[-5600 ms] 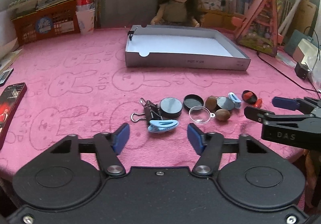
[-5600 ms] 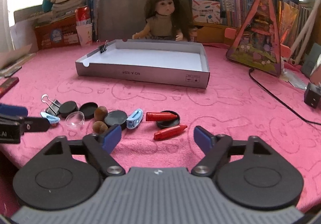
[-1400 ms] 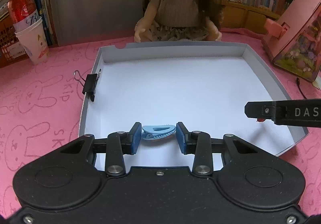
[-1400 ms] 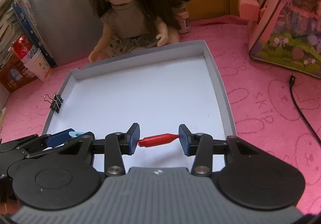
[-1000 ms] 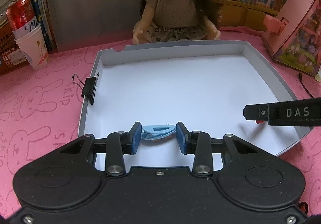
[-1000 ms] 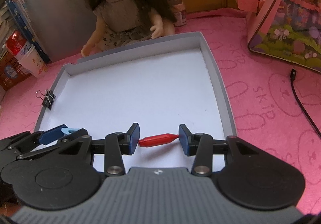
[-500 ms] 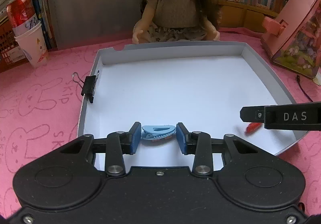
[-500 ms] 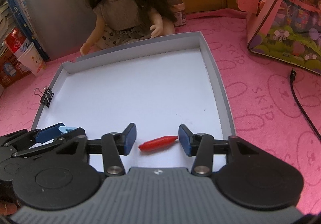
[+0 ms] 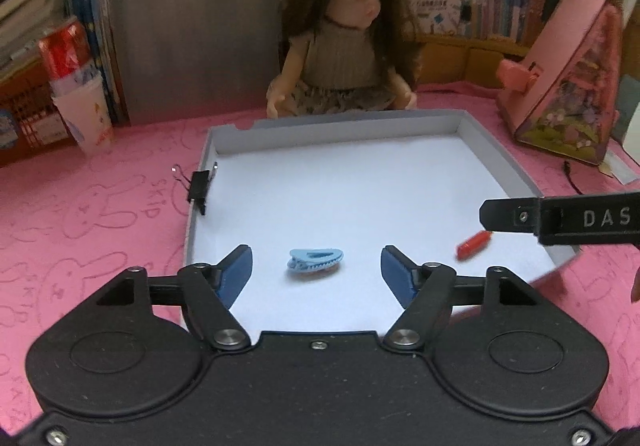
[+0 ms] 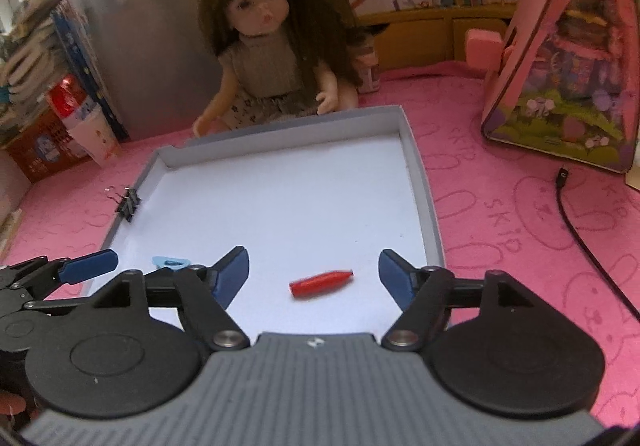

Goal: Organize rigid objects
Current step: 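Open the right tool to drop the crayon while the left tool releases the clip into the tray, then move both tools back to the remaining items, right tool toward the red tube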

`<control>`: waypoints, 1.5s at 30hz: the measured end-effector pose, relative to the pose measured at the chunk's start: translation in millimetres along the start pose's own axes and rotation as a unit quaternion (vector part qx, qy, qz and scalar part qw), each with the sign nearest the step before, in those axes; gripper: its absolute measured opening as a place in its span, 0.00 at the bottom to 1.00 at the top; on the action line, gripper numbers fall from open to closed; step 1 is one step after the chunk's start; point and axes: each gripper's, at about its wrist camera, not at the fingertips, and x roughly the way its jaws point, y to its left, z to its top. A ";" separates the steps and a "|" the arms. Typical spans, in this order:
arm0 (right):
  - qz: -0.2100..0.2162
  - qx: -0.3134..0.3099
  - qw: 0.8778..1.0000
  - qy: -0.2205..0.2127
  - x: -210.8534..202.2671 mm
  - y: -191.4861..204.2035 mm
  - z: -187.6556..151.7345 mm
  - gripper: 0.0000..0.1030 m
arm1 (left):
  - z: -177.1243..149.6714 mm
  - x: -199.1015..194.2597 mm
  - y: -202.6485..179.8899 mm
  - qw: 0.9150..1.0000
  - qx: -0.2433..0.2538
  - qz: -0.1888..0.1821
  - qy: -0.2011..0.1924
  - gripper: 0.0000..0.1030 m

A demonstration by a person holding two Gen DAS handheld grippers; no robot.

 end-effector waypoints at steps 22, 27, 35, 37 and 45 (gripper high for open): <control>0.030 -0.086 0.992 -0.088 -83.9 11.8 -80.6 0.88 | -79.3 -99.6 -16.2 0.998 0.027 -0.026 -0.054 0.71; 0.029 -0.103 0.989 -0.097 -90.8 11.5 -97.1 0.90 | -94.7 -108.7 -15.8 0.998 0.018 -0.032 -0.050 0.71; 0.027 -0.103 0.990 -0.096 -94.3 1.9 -117.9 0.91 | -119.0 -120.7 -14.0 0.998 0.017 -0.033 -0.047 0.71; 0.025 -0.105 0.989 -0.096 -95.4 0.4 -123.0 0.91 | -124.6 -124.2 -12.7 0.998 0.015 -0.031 -0.051 0.71; 0.007 -0.141 0.985 -0.098 -97.7 2.3 -145.7 0.91 | -144.2 -135.2 -3.8 0.998 0.004 -0.029 -0.048 0.71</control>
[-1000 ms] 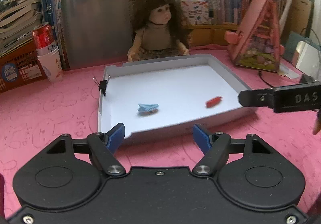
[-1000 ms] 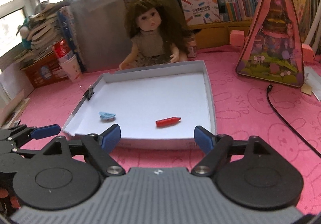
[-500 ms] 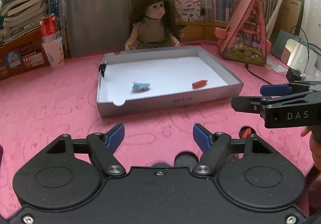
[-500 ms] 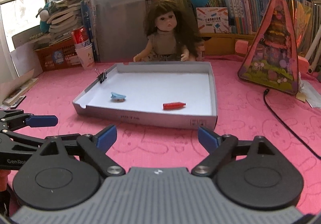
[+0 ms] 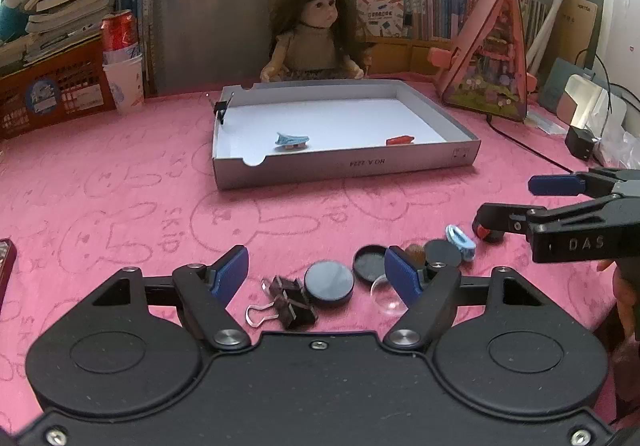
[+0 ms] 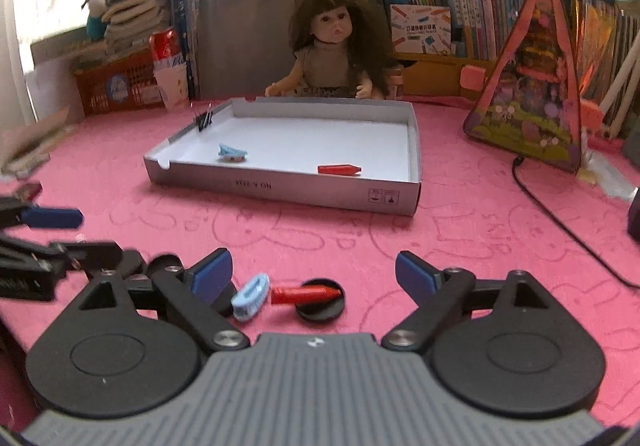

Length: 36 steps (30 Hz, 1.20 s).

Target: Organize rigid objects

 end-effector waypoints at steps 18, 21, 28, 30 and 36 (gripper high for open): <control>-0.023 -0.036 0.999 -0.021 -8.7 0.9 -17.5 0.74 | -16.6 -13.0 11.8 0.999 -0.019 0.026 0.003 0.41; -0.019 -0.040 0.999 -0.017 -7.5 3.5 -18.6 0.67 | -19.1 -9.9 8.0 1.000 -0.013 0.024 0.007 0.41; 0.008 -0.046 0.999 -0.011 -3.7 14.9 -20.2 0.47 | -23.2 -1.8 2.4 0.999 -0.007 0.030 0.013 0.40; 0.011 -0.038 0.999 -0.008 -0.8 14.2 -19.6 0.45 | -24.0 0.7 3.2 0.999 -0.009 0.035 0.017 0.38; 0.011 -0.021 1.000 0.002 7.6 9.0 -16.8 0.45 | -26.0 4.5 6.9 0.999 -0.012 0.040 0.022 0.38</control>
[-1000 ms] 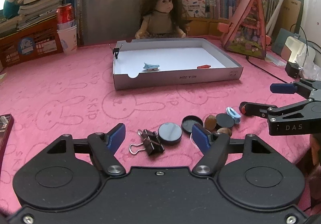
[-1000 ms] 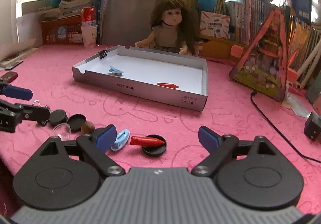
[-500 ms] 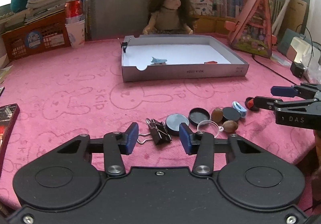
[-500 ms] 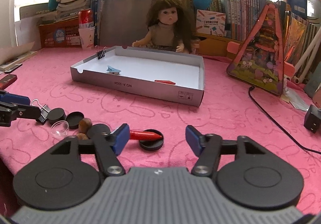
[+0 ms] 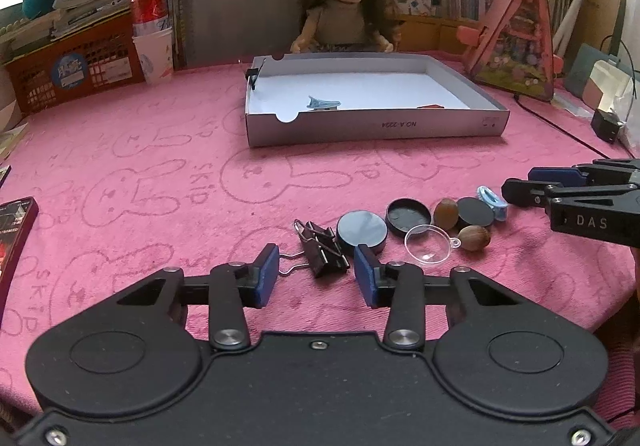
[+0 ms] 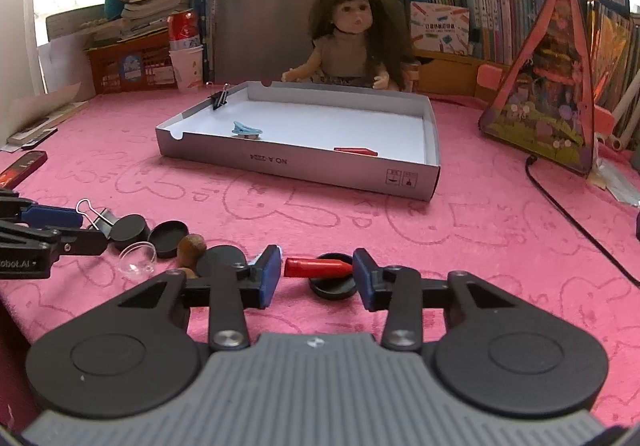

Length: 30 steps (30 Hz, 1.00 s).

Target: Organize rigid objects

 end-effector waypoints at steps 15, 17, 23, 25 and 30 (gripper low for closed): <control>-0.006 -0.003 1.000 0.006 10.3 -3.5 2.1 0.41 | -0.2 5.7 -0.9 1.000 -0.001 0.001 0.001 0.34; -0.006 0.005 1.000 0.004 8.8 -5.5 2.6 0.33 | -0.1 5.5 -0.8 1.000 -0.002 -0.004 0.002 0.28; 0.002 0.019 1.000 -0.007 -1.1 -9.1 2.8 0.28 | 1.5 4.7 -3.9 1.000 0.001 -0.007 0.001 0.21; 0.004 0.022 1.000 -0.008 -3.8 -10.7 2.4 0.28 | 1.6 4.4 -3.8 1.000 0.000 -0.007 0.001 0.21; -0.039 0.035 0.999 -0.010 -6.8 -17.7 1.3 0.16 | 1.2 3.1 -1.8 1.000 -0.002 -0.003 -0.001 0.21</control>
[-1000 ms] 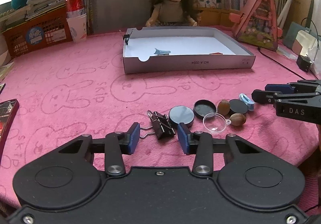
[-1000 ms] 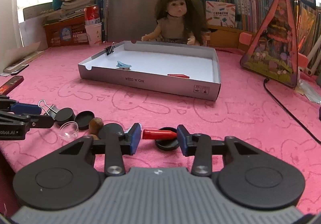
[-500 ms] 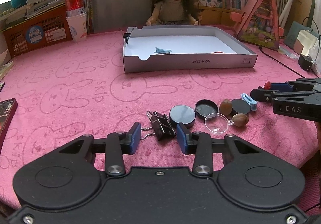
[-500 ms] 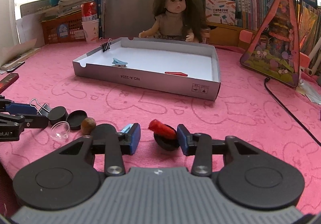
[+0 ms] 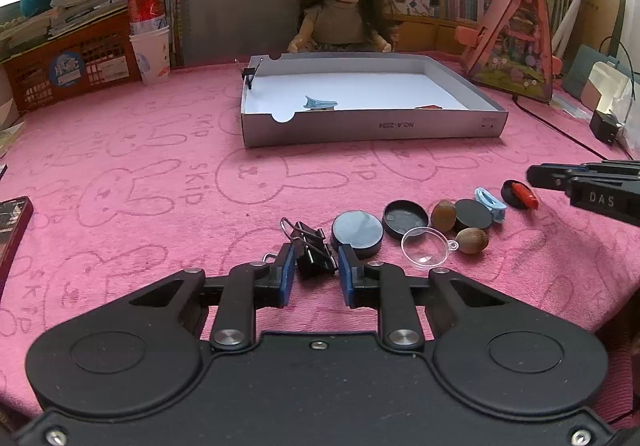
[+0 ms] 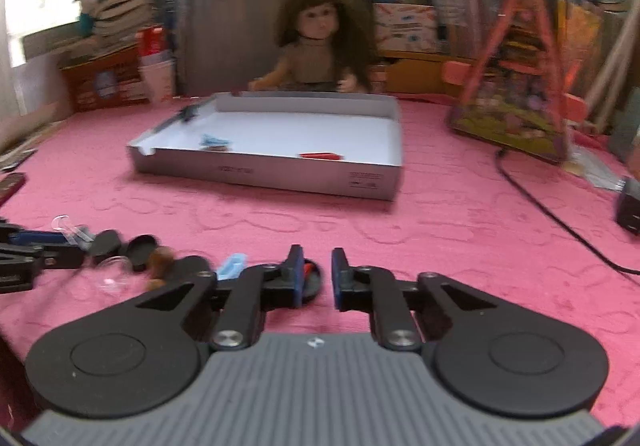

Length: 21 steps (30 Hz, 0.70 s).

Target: Organize rigid objects

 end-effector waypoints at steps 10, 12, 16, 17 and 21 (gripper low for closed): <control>0.047 0.002 0.999 -0.010 -14.3 -0.9 -5.2 0.35 | -0.6 -0.7 1.8 1.000 -0.003 0.006 0.000 0.21; 0.047 -0.017 0.999 -0.008 -12.4 8.2 -7.1 0.41 | -0.9 -1.3 1.0 1.000 -0.002 0.005 -0.001 0.21; 0.033 -0.038 0.999 0.010 -3.9 19.7 -10.2 0.30 | -1.2 -1.5 0.8 1.000 -0.004 0.007 -0.001 0.21; 0.029 -0.038 0.999 0.012 -3.3 20.7 -11.1 0.18 | -1.3 -2.0 1.7 1.000 -0.005 0.007 -0.002 0.21; 0.015 -0.030 0.999 0.008 -8.4 17.5 -11.1 0.13 | -1.1 -3.3 4.7 1.000 -0.005 0.012 -0.006 0.21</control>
